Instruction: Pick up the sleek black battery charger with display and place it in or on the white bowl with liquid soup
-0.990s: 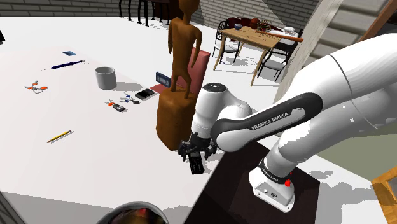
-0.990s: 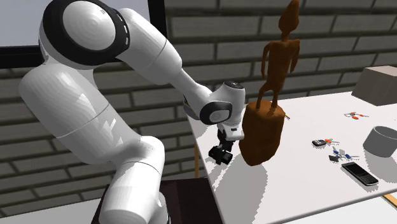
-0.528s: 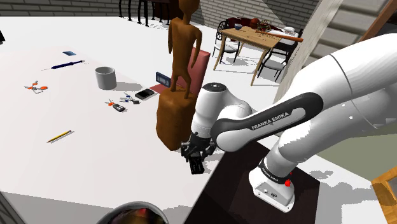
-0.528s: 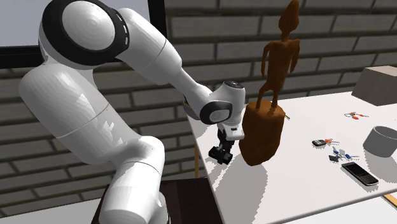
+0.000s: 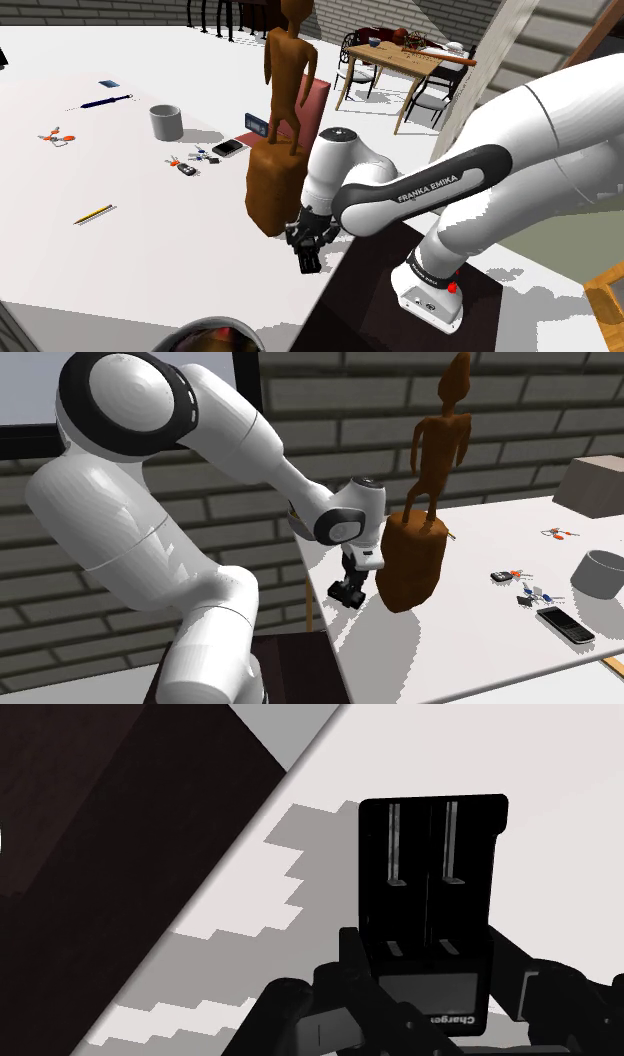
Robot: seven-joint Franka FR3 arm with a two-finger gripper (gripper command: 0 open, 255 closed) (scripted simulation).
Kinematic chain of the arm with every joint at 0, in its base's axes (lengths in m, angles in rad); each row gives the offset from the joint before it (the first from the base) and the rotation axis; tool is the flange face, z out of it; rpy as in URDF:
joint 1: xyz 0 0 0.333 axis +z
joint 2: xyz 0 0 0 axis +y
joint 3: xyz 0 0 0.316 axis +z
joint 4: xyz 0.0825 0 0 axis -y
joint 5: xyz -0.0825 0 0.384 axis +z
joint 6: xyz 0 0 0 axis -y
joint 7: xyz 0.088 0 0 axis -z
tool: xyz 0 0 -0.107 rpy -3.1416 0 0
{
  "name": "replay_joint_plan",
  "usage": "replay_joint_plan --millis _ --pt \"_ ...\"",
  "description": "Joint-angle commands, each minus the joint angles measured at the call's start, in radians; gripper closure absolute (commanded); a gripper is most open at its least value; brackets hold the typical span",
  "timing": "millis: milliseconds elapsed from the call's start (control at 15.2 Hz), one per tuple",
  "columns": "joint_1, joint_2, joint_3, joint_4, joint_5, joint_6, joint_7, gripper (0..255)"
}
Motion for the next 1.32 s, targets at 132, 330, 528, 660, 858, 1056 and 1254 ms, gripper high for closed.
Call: replay_joint_plan --millis 132,330,528,660,858,1056,1254 --pt "0.017 -0.057 -0.035 0.018 0.0 -0.076 -0.007 255" --pt "0.027 -0.098 -0.061 0.035 -0.004 -0.133 -0.009 255" --pt "0.035 -0.134 -0.086 0.054 -0.011 -0.189 -0.009 255" --pt "0.038 -0.155 -0.101 0.068 -0.017 -0.224 -0.009 255" --pt "0.042 -0.184 -0.124 0.09 -0.027 -0.275 -0.008 255" --pt "0.045 -0.209 -0.145 0.115 -0.038 -0.325 -0.006 255" --pt "0.046 -0.23 -0.165 0.141 -0.049 -0.372 -0.004 255"
